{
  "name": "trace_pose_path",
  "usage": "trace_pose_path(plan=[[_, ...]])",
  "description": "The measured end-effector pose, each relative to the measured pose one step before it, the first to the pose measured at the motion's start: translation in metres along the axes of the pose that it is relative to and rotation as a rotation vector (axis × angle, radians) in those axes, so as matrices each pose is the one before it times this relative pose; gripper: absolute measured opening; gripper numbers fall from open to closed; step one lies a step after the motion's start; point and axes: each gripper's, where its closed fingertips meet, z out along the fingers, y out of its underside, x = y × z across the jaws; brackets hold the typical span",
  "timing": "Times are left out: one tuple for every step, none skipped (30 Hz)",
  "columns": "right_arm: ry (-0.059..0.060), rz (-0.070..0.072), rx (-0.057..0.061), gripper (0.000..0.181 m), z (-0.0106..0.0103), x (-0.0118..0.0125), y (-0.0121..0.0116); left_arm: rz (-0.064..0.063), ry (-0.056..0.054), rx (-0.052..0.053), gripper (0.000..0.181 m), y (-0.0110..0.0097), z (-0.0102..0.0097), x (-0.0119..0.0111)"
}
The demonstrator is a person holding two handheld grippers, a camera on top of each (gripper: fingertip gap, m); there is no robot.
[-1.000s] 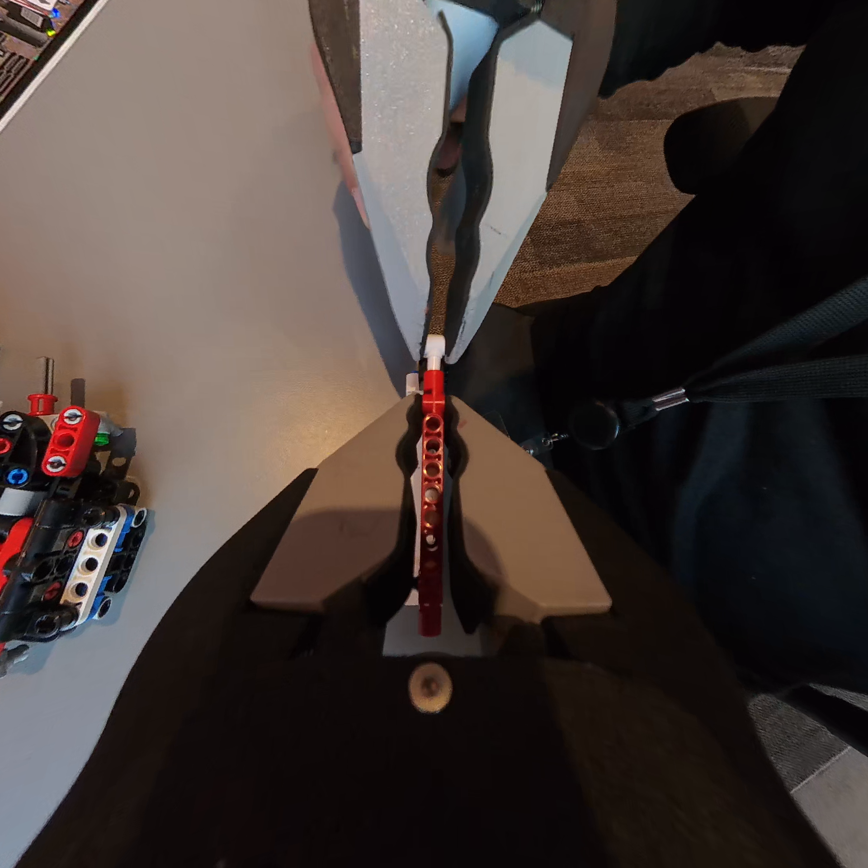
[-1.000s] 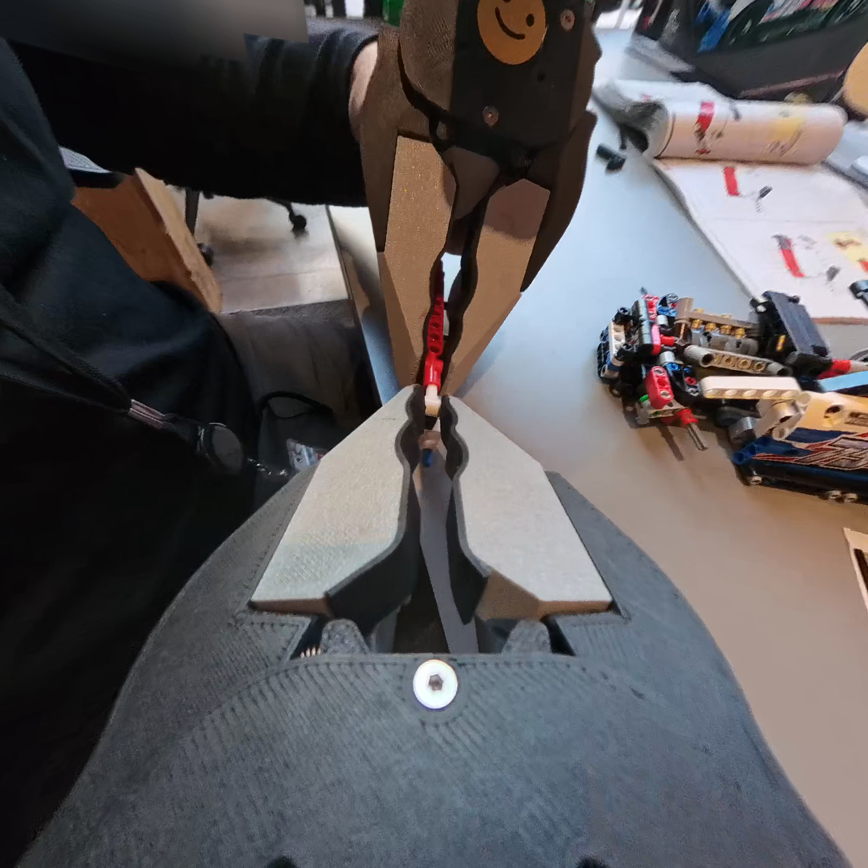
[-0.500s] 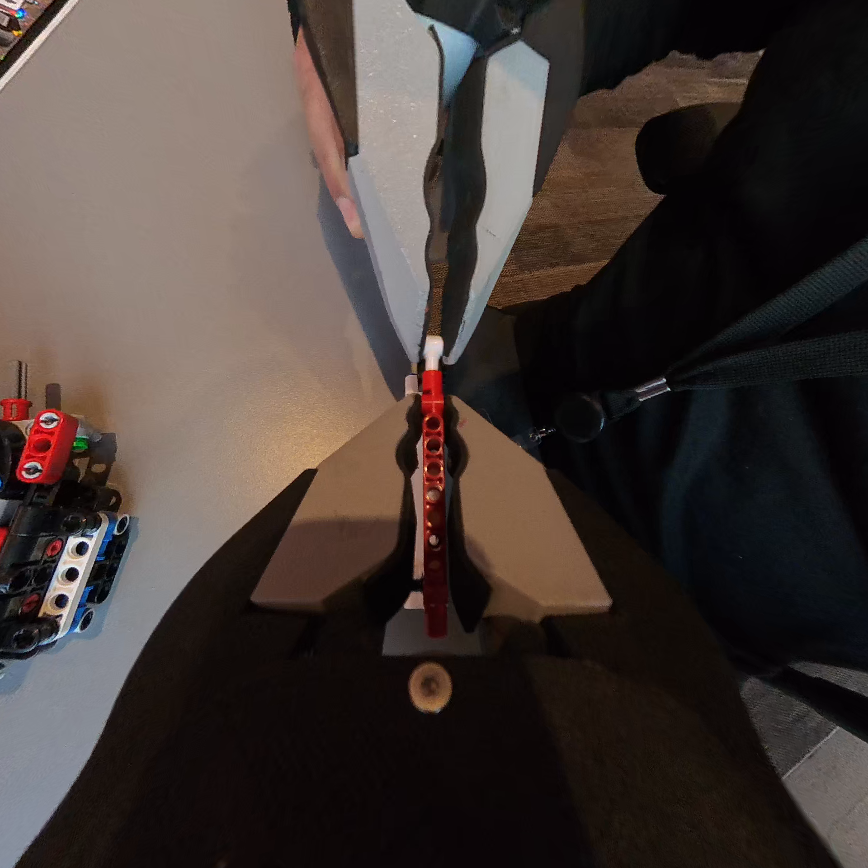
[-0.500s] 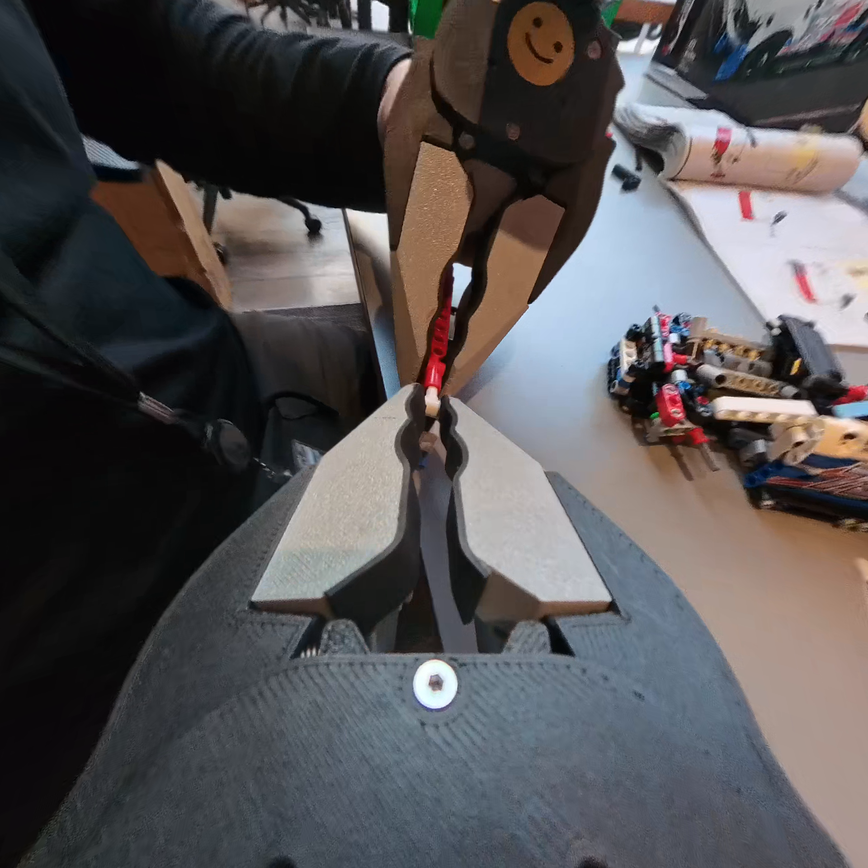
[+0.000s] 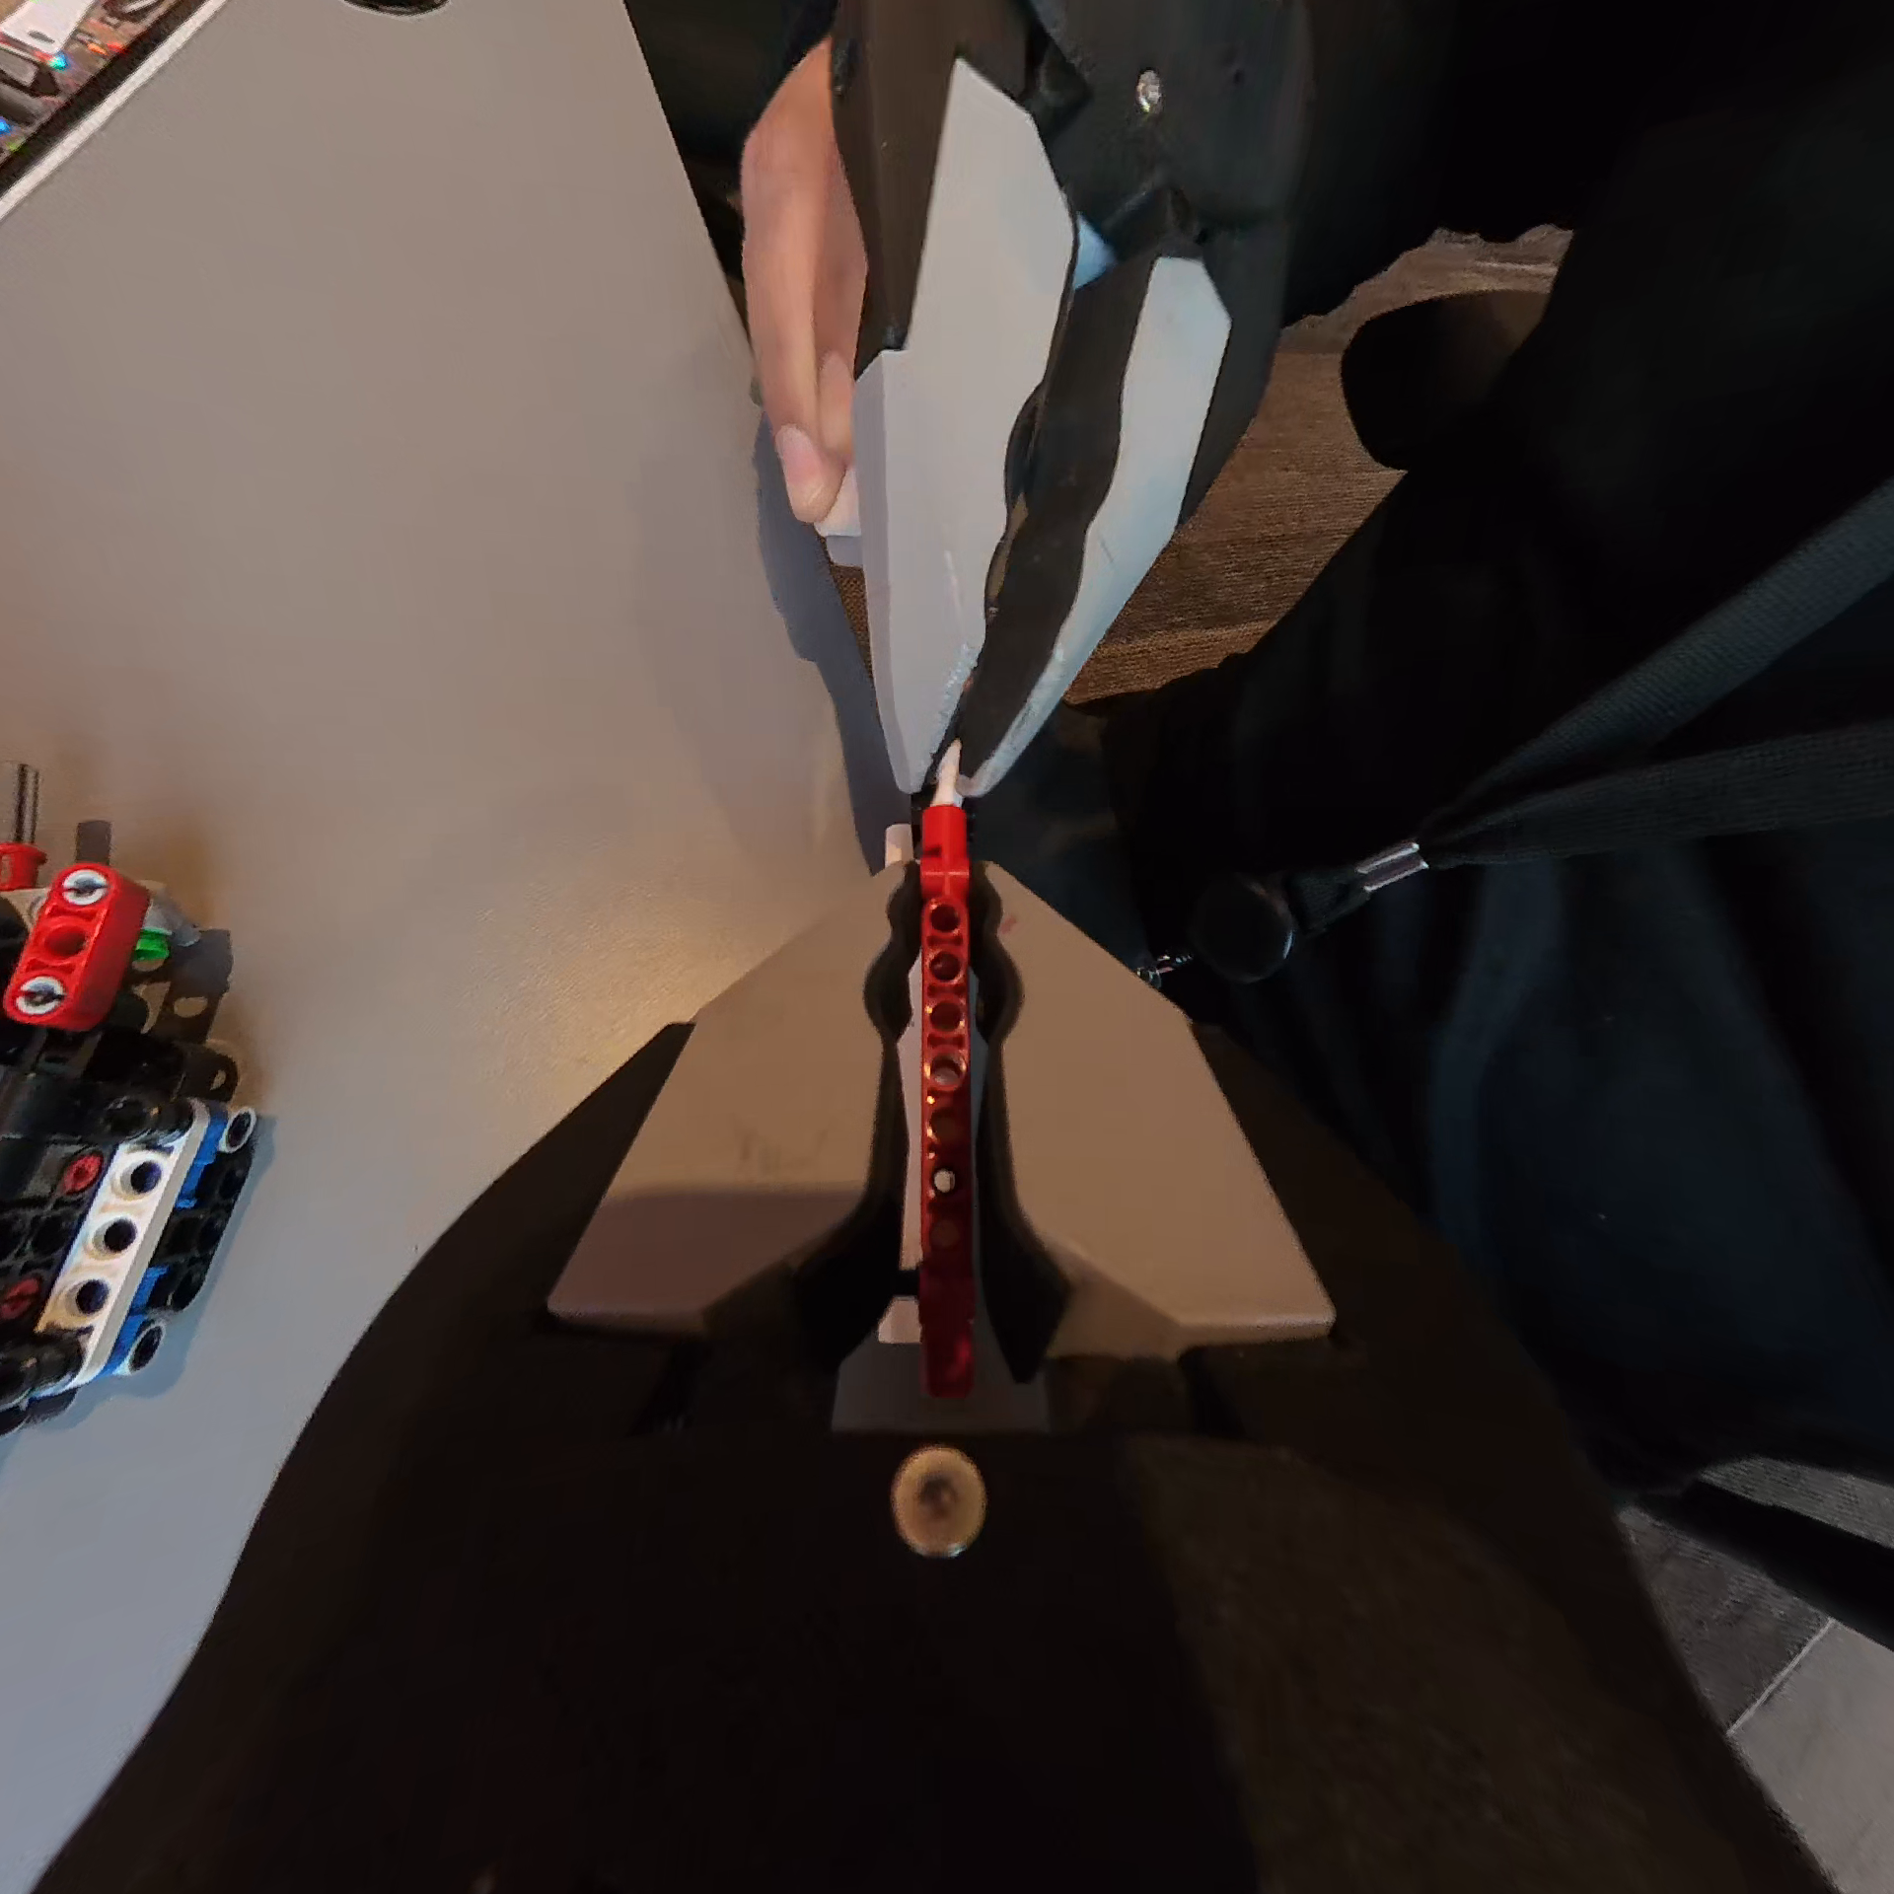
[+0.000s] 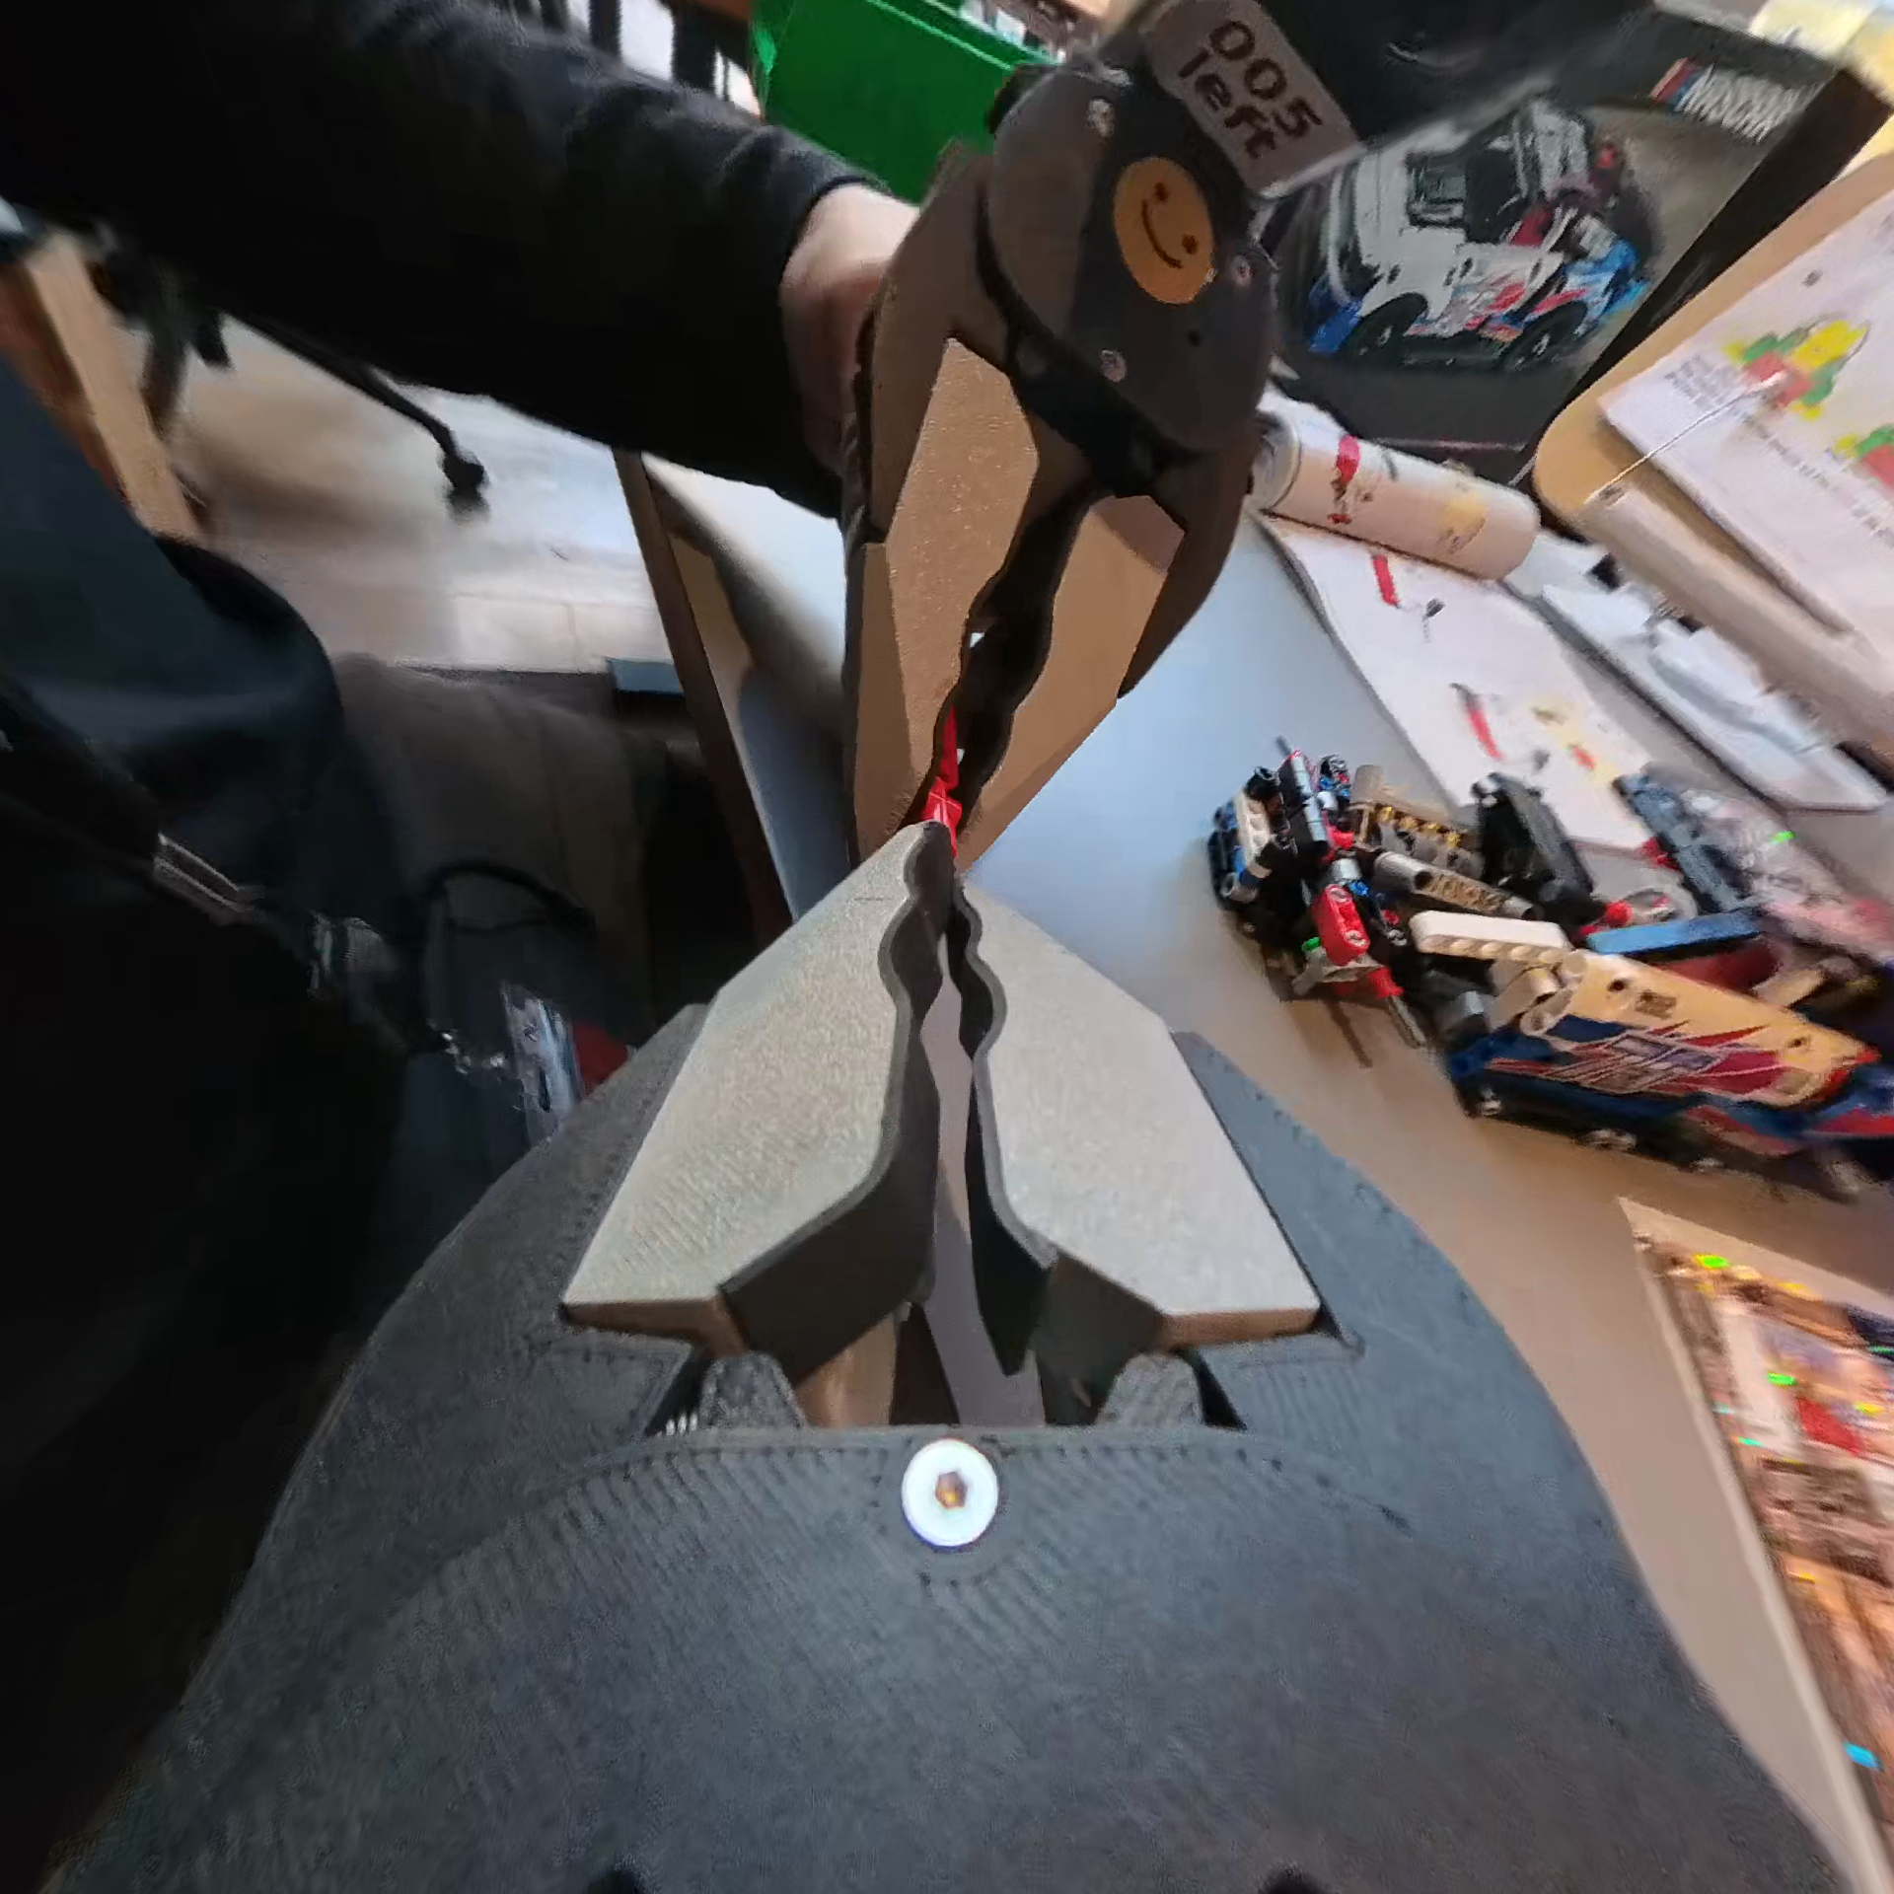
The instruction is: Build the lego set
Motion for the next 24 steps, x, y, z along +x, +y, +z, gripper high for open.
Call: trace_pose_path(plan=[[-0.021,0.0547,0.0121,0.0,0.00056,0.00182,0.00037,-0.0072,-0.0077,0.0062,0.005,-0.00013,-0.00051,-0.00146],[-0.0097,0.0371,0.0057,0.0,0.00081,0.00293,0.00064,0.0002,-0.0159,0.0101,0.004,-0.00046,-0.00062,-0.00298],[0.0036,0.0174,-0.0057,0.0,0.0011,0.00349,0.00065,-0.0008,-0.0172,0.007,0.005,-0.00038,-0.00098,-0.00363],[0.0111,0.0152,-0.0137,0.0,0.00148,0.00419,0.00084,-0.0045,-0.0168,0.003,0.004,-0.0002,-0.00124,-0.00405],[0.0032,0.0307,-0.0171,0.0,0.0017,0.00409,0.00079,-0.0062,-0.0197,0.001,0.005,-0.00002,-0.00122,-0.00466],[-0.0113,0.0382,-0.0187,0.0,0.00141,0.00308,0.00034,0.0009,-0.0096,-0.0006,0.005,-0.00001,-0.00115,-0.00286],[-0.0105,0.0247,-0.0201,0.0,0.00123,0.00309,0.00018,0.0062,-0.0166,-0.002,0.005,0.0001,-0.00079,-0.00324],[-0.0055,0.015,-0.022,0.0,0.00148,0.00355,0.00026,0.0054,-0.0217,-0.0059,0.005,0.00014,-0.00095,-0.00394],[-0.0068,0.0158,-0.0239,0.0,0.00164,0.00399,0.00041,0.0016,-0.0229,-0.0087,0.005,0.00045,-0.00134,-0.00425],[-0.0019,0.0096,-0.0205,0.0,0.00131,0.00544,0.00024,0.0023,-0.0326,-0.0063,0.004,0.00049,-0.00158,-0.00561],[0.0058,0.0007,-0.017,0.0,0.00122,0.00653,0.00039,0.004,-0.0292,-0.0058,0.005,0.00089,-0.00184,-0.00516],[-0.0072,0.0089,-0.0303,0.0,0.0021,0.00482,0.00244,0.0007,-0.0152,-0.002,0.005,0.00093,-0.00139,-0.00318],[-0.0259,0.0221,-0.0389,0.0,0.00312,0.00203,0.00326,-0.0099,0.0021,0.004,0.005,0.00033,-0.00078,-0.00093],[-0.0217,0.0214,-0.0265,0.0,0.00354,0.00223,0.00188,-0.0188,-0.0054,0.0093,0.005,-0.00014,-0.00067,-0.00246],[-0.0088,0.0174,-0.0231,0.0,0.00359,0.00404,0.00199,-0.0182,-0.0141,0.0105,0.005,-0.00013,-0.00088,-0.00389],[-0.0044,0.0151,-0.0264,0.0,0.00373,0.00534,0.00298,-0.0138,-0.0198,0.0076,0.005,0.00034,-0.00146,-0.00483],[-0.0059,0.0186,-0.0202,0.0,0.00322,0.00562,0.00259,-0.0206,-0.0267,0.0041,0.005,0.00055,-0.00223,-0.00627],[-0.0064,0.029,-0.0129,0.0,0.0024,0.00594,0.0017,-0.0271,-0.022,0.0007,0.005,0.00112,-0.00278,-0.00618],[-0.0001,0.0297,-0.0122,0.0,0.00166,0.00652,0.00164,-0.0325,-0.0059,0.0012,0.005,0.00147,-0.00288,-0.00454],[0.0187,0.0203,-0.0285,0.0,0.00161,0.009,0.00413,-0.0371,0.0092,0.0021,0.005,0.00176,-0.00304,-0.00256],[0.0223,0.0202,-0.0318,0.0,0.0015,0.00933,0.00446,-0.039,0.0079,0.0025,0.006,0.00197,-0.00321,-0.00273],[-0.0035,0.0446,-0.0207,0.0,0.00071,0.00536,0.0026,-0.0394,0.0025,-0.0073,0.012,0.00349,-0.00256,-0.00348],[-0.0265,0.0575,-0.0106,0.0,-0.0002,0.00155,0.00041,-0.0344,0.0044,-0.0164,0.023,0.0047,-0.00167,-0.0031],[-0.0231,0.0348,0.0094,0.0,-0.00138,0.00056,-0.00225,-0.0247,0.003,-0.0106,0.03,0.00355,-0.00118,-0.00235]])
